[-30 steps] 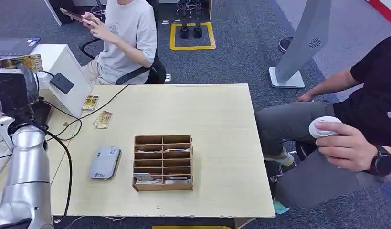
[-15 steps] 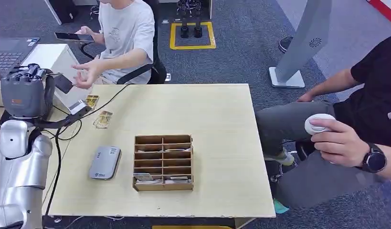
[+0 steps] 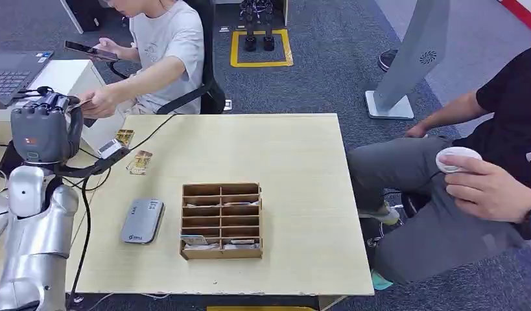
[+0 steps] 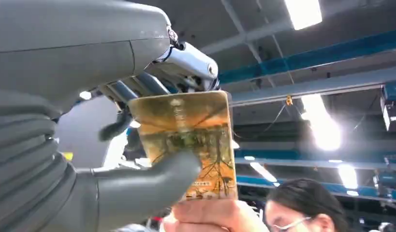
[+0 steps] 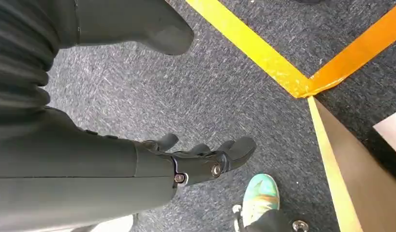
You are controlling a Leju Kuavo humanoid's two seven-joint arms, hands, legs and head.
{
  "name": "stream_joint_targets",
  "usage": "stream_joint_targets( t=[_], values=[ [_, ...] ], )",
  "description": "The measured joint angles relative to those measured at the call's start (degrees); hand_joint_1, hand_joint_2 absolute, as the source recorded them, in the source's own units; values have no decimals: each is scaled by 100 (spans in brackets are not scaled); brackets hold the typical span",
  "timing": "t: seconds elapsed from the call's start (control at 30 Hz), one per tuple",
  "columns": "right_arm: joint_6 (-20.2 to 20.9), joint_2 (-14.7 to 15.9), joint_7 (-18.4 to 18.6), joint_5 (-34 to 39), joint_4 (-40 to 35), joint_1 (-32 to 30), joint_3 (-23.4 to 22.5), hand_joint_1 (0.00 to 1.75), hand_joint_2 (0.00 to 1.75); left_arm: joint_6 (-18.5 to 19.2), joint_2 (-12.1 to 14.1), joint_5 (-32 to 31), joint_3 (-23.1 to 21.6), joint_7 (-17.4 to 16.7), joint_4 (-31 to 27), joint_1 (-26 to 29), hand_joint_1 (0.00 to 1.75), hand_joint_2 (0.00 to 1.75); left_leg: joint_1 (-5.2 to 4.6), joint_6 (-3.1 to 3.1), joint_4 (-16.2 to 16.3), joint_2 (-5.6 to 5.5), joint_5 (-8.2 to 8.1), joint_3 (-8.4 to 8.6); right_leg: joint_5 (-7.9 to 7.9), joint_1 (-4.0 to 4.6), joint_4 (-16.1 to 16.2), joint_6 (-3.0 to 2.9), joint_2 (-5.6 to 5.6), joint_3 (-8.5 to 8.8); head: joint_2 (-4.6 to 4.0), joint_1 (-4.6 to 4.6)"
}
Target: Pass the card to the sensor for recognition and then transmit it.
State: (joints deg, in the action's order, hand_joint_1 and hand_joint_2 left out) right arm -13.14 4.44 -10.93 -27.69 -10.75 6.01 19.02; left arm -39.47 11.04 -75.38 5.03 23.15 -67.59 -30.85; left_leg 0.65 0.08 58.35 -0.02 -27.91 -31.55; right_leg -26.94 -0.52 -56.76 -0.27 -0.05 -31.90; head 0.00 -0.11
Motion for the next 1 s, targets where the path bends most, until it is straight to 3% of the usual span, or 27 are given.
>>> stream_joint_targets(
  t=[0.13, 0.37, 0.5, 0.57, 0.63, 0.77, 1.0],
  values=[
    [0, 0, 42, -7, 0, -7, -7, 0, 175, 217, -57, 903, -101, -88, 328, -147, 0, 175, 0, 0, 2, 1, 1, 0, 3, 0, 0, 2, 2, -2, 0, 0],
    [-30, 13, 41, 7, 2, -108, -122, 0, 175, 1404, 301, 1975, -816, -258, 195, 18, 0, 175, 0, 0, 1, 12, 0, -7, 4, 0, -1, 1, 15, -7, 0, -2],
    [-101, 50, -55, 103, 4, -177, -186, 0, 175, 2307, 641, 2667, -1078, -74, -282, 338, 0, 175, 0, 0, 1, 12, -1, -14, 3, 0, -1, 2, 17, -14, 0, 0],
    [-179, 70, -140, 199, 7, -213, -282, 0, 175, 3038, 884, 3098, -1221, 87, -793, 646, 0, 175, 1, 1, 0, 17, -2, -16, 3, 0, -1, 2, 22, -15, 0, 2],
    [-223, 92, -214, 256, 20, -273, -350, 0, 175, 3467, 1236, 3368, -1344, 155, -1413, 1117, 0, 175, 0, -1, 0, 38, -5, -16, 3, 0, -1, 2, 42, -27, 0, -2],
    [-243, 136, -249, 280, 39, -375, -446, 0, 175, 3604, 1682, 3483, -1436, 155, -2219, 1648, 0, 175, 1, -1, 0, 21, -5, -30, 2, 0, 1, 3, 24, -35, 0, 0],
    [-282, 157, -243, 332, 55, -415, -562, 0, 175, 3755, 2183, 3577, -1521, 302, -3049, 2295, 0, 175, 0, 2, 0, 38, -2, -26, 6, 0, 0, 2, 40, -33, 0, -2]
  ],
)
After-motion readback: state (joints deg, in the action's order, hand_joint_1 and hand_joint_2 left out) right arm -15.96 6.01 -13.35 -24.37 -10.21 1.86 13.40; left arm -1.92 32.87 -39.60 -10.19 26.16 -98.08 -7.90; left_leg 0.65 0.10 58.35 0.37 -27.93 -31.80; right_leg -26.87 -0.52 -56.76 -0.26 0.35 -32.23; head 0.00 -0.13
